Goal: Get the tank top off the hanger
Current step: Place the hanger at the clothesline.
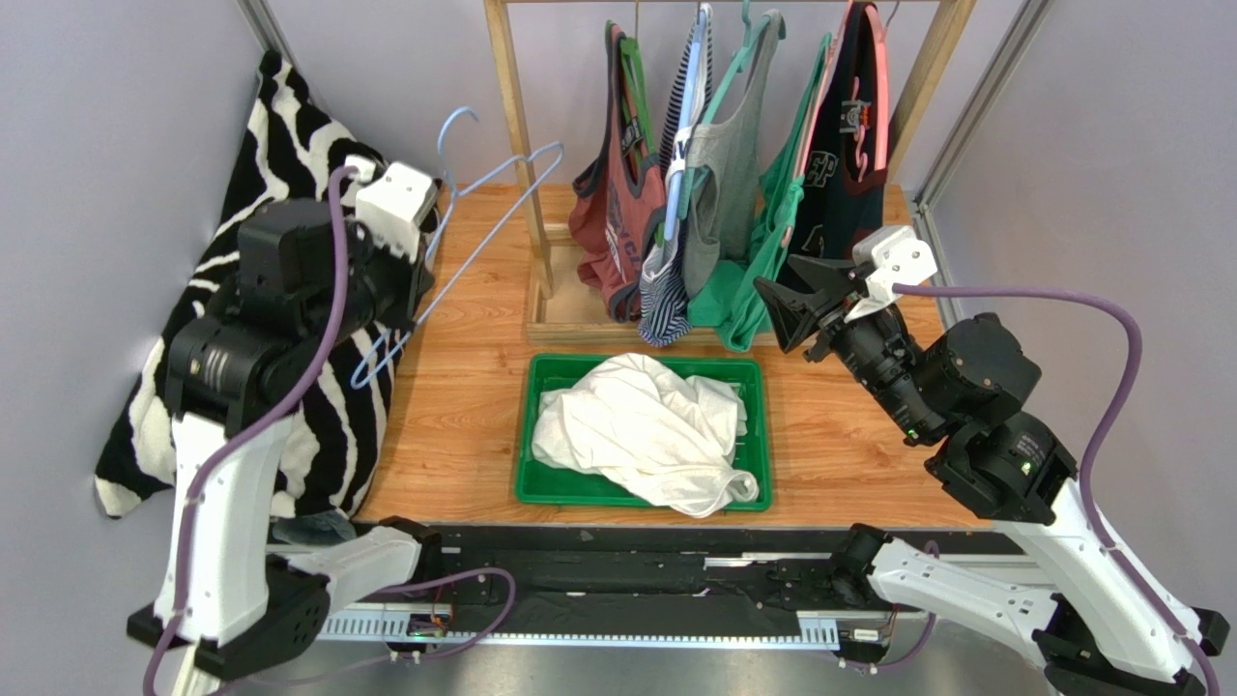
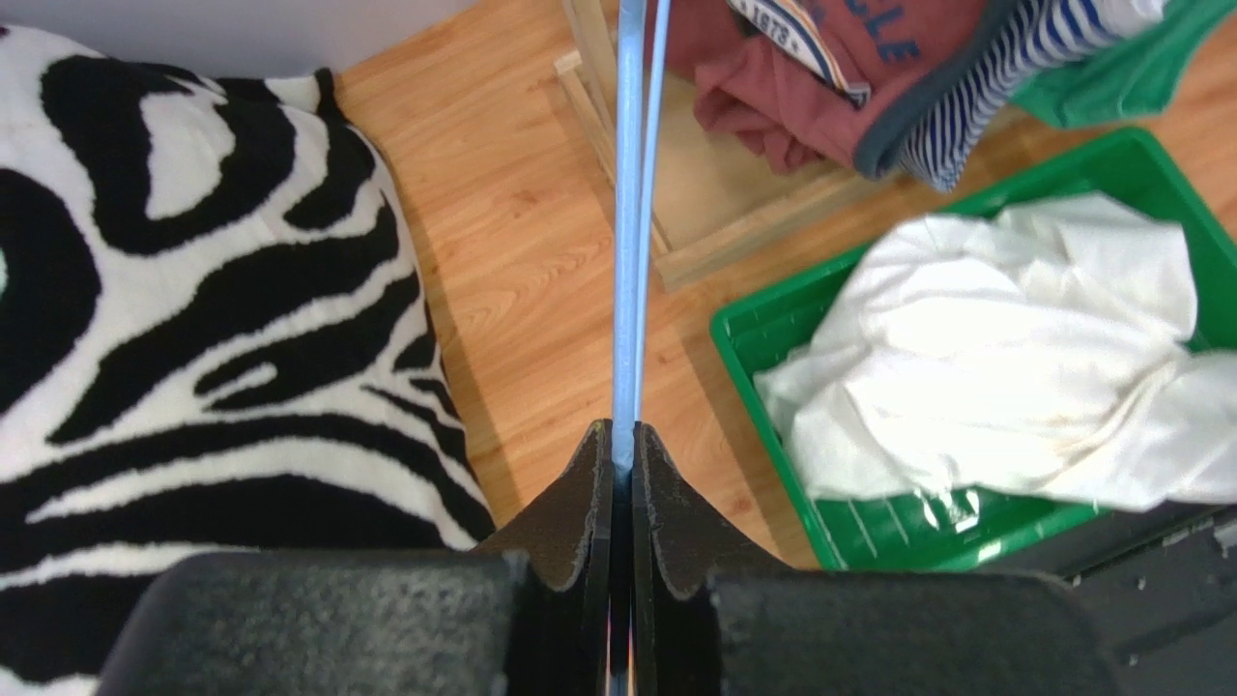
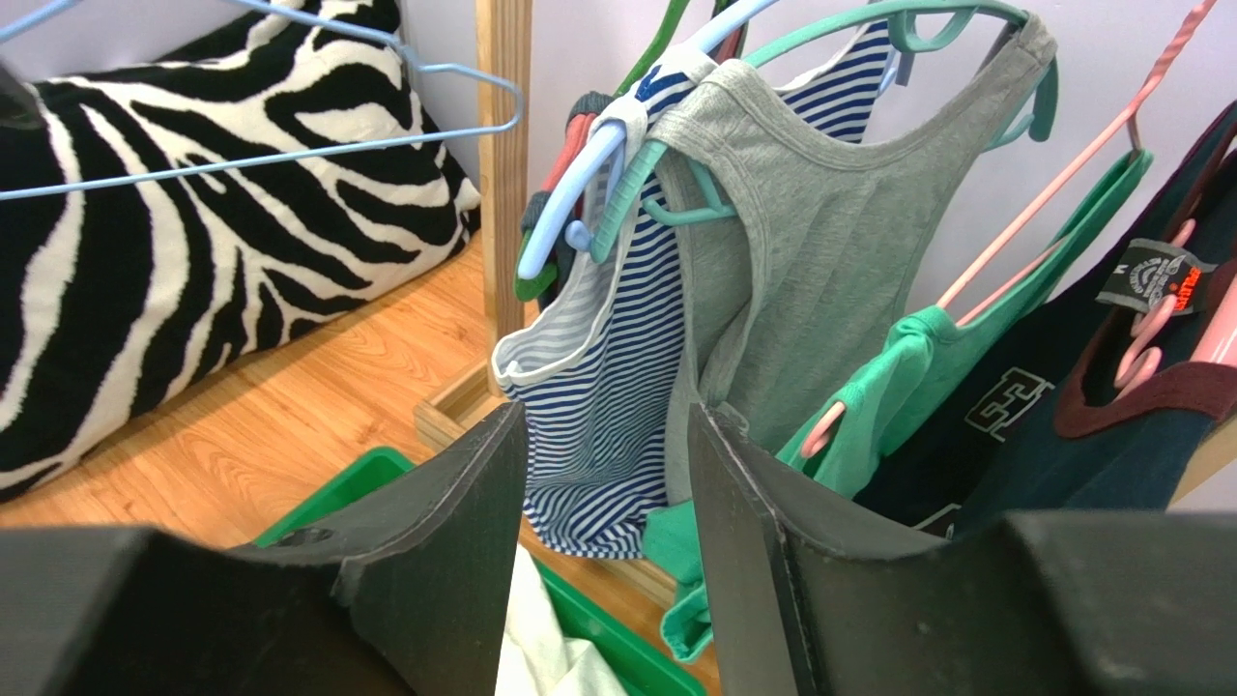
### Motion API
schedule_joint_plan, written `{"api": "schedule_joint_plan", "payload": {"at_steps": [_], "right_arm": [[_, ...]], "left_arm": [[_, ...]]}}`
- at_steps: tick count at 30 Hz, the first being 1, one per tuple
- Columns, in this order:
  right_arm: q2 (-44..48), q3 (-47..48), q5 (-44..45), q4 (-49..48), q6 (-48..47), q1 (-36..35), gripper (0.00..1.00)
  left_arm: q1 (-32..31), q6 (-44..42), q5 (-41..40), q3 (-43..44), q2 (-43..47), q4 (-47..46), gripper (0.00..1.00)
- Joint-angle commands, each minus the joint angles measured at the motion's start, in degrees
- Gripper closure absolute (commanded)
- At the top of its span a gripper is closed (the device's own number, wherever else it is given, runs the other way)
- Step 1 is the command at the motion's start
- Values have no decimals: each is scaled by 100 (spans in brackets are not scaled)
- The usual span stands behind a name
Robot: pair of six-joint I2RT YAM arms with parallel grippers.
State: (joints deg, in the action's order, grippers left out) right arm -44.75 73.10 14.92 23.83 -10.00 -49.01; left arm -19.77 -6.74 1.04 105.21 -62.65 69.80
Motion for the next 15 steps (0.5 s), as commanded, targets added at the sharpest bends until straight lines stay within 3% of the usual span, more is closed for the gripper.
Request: {"api": "schedule_joint_plan", "payload": {"at_steps": [1,8,15], "right_arm": [[2,38,-50,-116,358,15,51],[-51,3,-147,-142,569,15,55],[-113,-234,-226,-213,666,6,59]], "left_arm": [[26,515,-235,938,-852,-607,100],[26,955,-543,2931,-2601,-810,100],[26,912,-614,3831,-3700,-1012,100]]}}
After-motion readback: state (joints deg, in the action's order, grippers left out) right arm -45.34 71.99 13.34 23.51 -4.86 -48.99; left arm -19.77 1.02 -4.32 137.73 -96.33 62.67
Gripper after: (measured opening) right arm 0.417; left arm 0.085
